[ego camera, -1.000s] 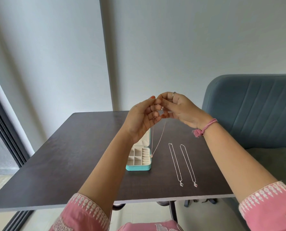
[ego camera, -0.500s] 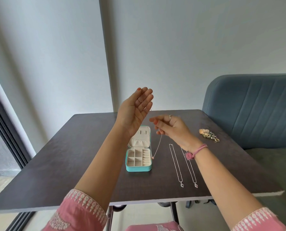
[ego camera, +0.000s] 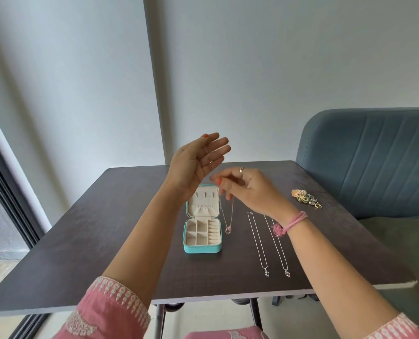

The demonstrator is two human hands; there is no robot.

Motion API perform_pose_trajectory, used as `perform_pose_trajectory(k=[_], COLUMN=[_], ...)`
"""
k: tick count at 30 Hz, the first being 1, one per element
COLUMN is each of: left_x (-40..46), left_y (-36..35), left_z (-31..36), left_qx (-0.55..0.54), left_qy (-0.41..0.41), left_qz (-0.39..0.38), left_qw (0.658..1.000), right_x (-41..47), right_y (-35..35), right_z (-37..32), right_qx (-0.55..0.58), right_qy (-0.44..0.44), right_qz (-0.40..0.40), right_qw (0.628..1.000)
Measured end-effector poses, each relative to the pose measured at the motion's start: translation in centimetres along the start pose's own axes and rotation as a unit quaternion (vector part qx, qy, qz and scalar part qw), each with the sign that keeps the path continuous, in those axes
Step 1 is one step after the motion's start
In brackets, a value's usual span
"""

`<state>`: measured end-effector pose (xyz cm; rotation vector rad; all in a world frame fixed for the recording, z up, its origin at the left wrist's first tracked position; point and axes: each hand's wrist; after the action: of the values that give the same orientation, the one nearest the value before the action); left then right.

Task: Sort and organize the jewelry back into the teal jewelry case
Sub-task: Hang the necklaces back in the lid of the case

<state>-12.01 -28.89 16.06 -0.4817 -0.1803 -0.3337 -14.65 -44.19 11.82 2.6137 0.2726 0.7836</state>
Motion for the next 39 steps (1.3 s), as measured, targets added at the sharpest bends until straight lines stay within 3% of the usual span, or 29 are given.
perform_pose_trajectory(k=[16, 20, 26, 33, 39], left_x=[-1.0, -1.2, -1.6, -1.1, -0.8], left_y=[-0.5, -0.5, -0.9, -0.8, -0.4], left_z=[0.4, 0.5, 0.7, 0.9, 1.1], left_qx=[0.150, 0.176, 0.079, -0.062, -0.171], left_qy=[0.065, 0.070, 0.081, 0.077, 0.023], left_qz=[-0.081, -0.083, -0.068, -0.060, -0.025], left_qw=[0.983, 0.978, 0.991, 0.993, 0.985], right_x=[1.5, 2.1, 1.8, 0.0, -1.2], right_y=[2.3, 3.2, 2.7, -0.5, -3.0], right_z=[-3.5, -3.6, -2.6, -0.5, 0.8], right_qx=[-0.064, -0.023, 0.112, 0.276, 0.309], right_qy=[-0.003, -0.029, -0.076, -0.112, -0.104], right_qz=[0.088, 0.117, 0.134, 0.085, 0.081], right_qw=[0.994, 0.992, 0.982, 0.951, 0.942])
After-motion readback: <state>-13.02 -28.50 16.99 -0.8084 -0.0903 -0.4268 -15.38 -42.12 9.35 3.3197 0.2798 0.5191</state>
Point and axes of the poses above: each hand's wrist, its own x-axis towards the middle knuckle, its own y-axis out of the back of the hand, z = x × y
